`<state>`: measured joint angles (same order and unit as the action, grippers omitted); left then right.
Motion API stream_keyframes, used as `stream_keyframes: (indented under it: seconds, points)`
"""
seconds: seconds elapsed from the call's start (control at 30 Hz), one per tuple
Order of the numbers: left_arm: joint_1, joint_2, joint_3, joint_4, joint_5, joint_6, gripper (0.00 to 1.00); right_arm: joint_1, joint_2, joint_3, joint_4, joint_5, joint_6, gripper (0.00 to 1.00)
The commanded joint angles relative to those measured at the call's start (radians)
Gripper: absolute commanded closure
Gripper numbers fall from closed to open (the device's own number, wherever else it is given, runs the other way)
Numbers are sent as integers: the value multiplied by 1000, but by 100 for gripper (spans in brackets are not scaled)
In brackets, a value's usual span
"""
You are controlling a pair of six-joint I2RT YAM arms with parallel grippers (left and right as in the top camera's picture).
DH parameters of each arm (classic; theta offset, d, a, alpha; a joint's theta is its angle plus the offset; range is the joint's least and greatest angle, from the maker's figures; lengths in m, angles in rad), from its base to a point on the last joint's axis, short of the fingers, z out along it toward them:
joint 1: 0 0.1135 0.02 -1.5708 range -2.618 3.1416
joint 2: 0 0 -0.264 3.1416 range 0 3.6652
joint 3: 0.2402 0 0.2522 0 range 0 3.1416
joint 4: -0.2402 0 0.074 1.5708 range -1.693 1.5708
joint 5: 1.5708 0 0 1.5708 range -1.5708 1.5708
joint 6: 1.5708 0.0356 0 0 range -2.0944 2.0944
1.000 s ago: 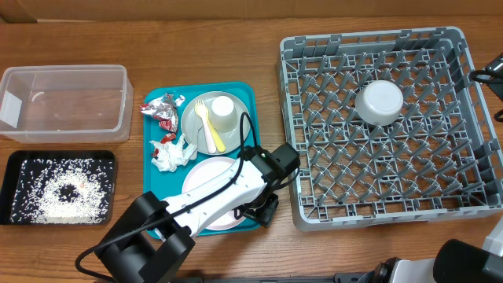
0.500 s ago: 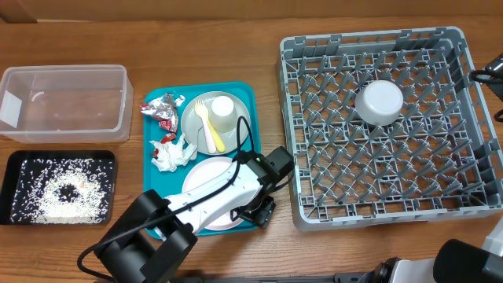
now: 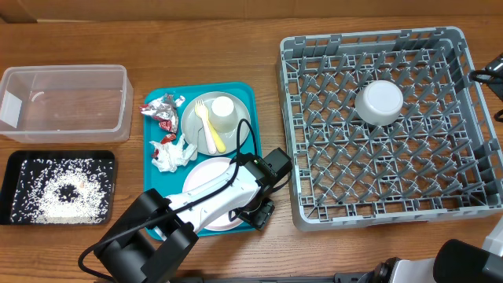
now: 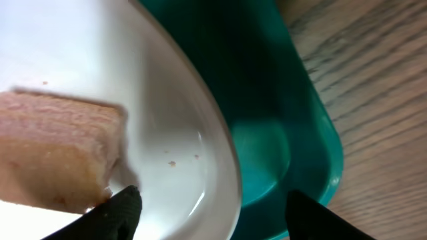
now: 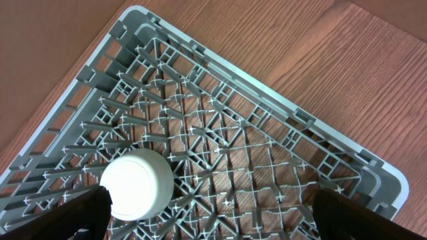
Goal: Sort waste into correct bins and load items into the dishwasher rack
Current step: 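Grasp the rim of the pink plate with the left gripper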
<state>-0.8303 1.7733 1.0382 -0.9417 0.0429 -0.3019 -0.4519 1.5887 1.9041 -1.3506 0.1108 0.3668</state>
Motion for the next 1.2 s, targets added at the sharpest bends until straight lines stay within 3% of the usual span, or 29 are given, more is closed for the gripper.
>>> stream_keyframes:
  seconds: [0.0, 0.37, 0.57, 0.63, 0.93, 1.17]
  points:
    - [0, 5, -7, 5, 73, 52, 33, -4, -7, -6, 4, 0, 8, 0]
    - [0, 5, -22, 12, 0, 55, 56, -4, -7, -6, 4, 0, 8, 0]
    - [2, 5, -22, 13, -54, 40, 80, -4, -7, -6, 4, 0, 8, 0]
    - [2, 5, -22, 15, -53, 39, 96, -4, -7, -6, 4, 0, 8, 0]
    - [2, 5, -8, 2, -45, -24, 96, -4, -7, -6, 4, 0, 8, 0]
    - [2, 3, 74, -93, -47, -81, 96, -4, -7, -6, 4, 0, 8, 0]
